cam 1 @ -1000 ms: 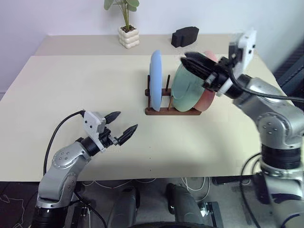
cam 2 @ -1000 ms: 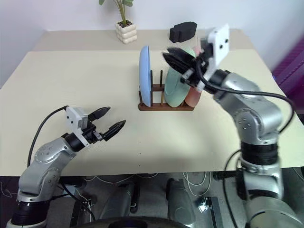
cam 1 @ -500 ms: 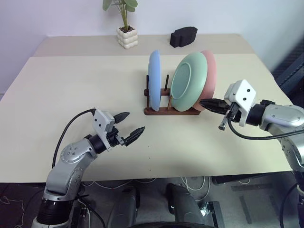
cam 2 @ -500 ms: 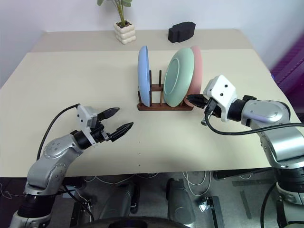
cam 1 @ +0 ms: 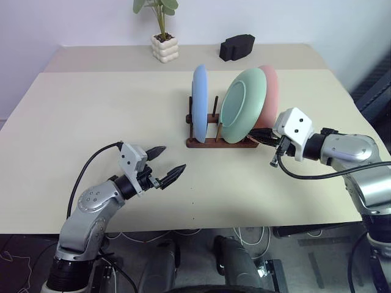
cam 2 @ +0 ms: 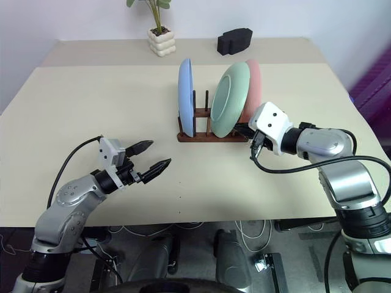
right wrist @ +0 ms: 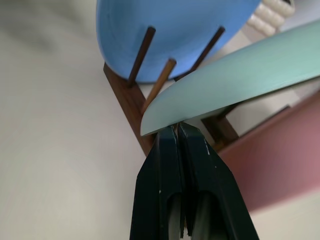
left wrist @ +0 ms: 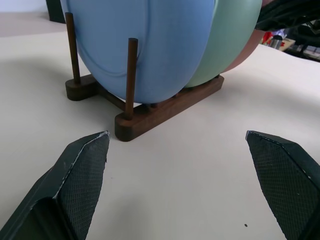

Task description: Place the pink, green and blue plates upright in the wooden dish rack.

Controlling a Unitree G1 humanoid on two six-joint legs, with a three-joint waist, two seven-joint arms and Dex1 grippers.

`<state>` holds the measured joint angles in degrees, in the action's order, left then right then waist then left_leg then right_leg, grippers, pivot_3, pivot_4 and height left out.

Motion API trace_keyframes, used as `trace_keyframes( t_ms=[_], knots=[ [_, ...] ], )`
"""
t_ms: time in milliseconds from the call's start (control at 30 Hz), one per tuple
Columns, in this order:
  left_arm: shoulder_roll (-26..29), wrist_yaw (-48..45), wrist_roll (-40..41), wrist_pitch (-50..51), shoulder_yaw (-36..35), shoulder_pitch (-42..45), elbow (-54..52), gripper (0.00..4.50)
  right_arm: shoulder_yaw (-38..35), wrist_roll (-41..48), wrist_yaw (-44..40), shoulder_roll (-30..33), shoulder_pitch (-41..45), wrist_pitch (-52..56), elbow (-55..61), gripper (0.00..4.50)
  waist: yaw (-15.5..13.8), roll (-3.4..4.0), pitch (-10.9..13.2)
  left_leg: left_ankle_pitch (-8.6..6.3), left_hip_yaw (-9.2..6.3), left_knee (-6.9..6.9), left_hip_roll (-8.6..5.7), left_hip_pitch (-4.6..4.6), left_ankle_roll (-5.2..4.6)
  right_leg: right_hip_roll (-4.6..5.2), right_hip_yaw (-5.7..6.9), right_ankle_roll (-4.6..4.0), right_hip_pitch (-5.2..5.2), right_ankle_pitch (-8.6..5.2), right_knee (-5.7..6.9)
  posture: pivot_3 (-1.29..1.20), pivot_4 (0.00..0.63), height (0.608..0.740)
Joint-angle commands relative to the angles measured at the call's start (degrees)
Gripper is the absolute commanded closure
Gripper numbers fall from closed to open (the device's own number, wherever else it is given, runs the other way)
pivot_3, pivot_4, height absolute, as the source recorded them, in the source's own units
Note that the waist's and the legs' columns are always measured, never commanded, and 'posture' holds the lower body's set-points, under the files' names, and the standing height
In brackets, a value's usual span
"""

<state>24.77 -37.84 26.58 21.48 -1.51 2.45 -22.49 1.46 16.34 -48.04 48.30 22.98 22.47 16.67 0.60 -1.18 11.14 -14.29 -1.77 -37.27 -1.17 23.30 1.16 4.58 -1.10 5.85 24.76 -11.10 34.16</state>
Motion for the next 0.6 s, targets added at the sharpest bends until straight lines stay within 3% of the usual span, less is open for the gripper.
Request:
trace_keyframes(
  t_ms=[33,467,600],
  knots=[
    [0.0,0.4,0.0,-1.4,-0.6,-0.3,-2.1,0.00,-1.0,0.2,-0.8,-0.7,1.2,-1.8,1.4,4.46,-0.1,0.00,0.0,0.00,0.00,0.00,0.00,0.00,0.00,0.00,0.00,0.00,0.00,0.00,0.00,0.00,0.150,0.736],
    [-0.3,0.5,-0.3,-1.6,0.2,0.3,-1.4,0.00,-0.5,0.7,-1.2,-4.6,2.7,-2.2,4.6,4.46,0.0,0.00,0.0,0.00,-0.01,-0.03,-0.01,-0.01,0.00,0.01,0.00,0.00,-0.02,0.01,0.02,0.00,0.150,0.736],
    [-0.3,0.6,-0.3,-1.9,0.2,-0.1,-1.4,0.00,-3.8,3.8,-2.1,-4.4,4.5,-2.0,4.7,4.46,0.0,0.00,0.0,0.00,-0.02,-0.03,-0.01,-0.01,0.00,0.01,0.00,0.00,-0.02,0.01,0.03,0.00,0.150,0.736]
  ],
)
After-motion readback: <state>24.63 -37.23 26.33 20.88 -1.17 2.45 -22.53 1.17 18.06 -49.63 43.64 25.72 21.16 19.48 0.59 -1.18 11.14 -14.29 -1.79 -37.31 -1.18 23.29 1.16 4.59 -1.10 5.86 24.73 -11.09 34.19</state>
